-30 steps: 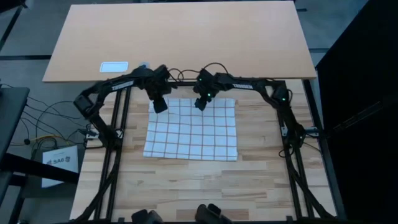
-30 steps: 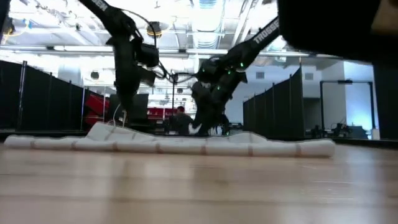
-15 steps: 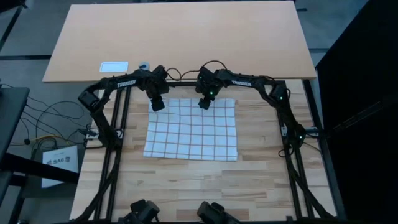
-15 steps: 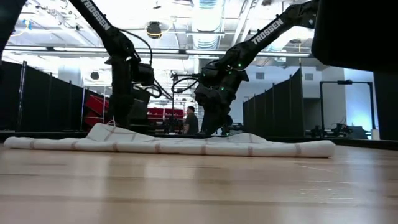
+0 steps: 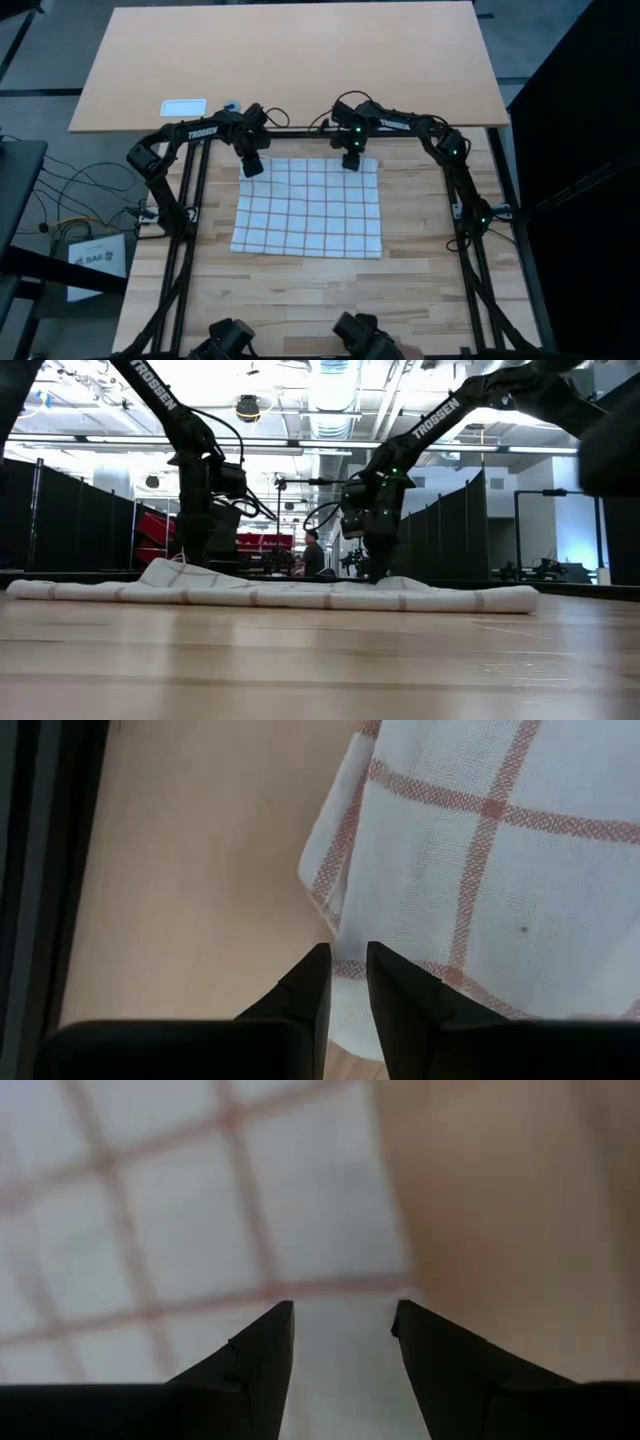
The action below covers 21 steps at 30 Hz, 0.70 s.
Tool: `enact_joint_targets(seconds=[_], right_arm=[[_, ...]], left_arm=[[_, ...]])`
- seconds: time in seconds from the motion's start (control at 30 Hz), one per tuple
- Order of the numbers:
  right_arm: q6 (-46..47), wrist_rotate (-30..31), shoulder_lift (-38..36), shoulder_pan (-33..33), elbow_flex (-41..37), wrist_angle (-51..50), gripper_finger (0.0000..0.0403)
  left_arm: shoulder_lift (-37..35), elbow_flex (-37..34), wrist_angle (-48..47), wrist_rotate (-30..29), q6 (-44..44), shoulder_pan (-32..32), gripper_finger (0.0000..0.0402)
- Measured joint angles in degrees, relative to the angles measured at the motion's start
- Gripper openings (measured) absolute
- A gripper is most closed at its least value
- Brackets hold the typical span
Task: Roll towel
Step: Fold the white checkered towel
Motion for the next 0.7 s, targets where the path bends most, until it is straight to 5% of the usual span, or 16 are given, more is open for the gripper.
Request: enact_joint_targets(seconds=[0.7], right_arm=[[-4.46,7.79,-0.50,1.48,-4.96,6.49,0.0166]], left_arm=[[0.04,0.02,0.25,-0.07,1.07,-0.04,0.0052]])
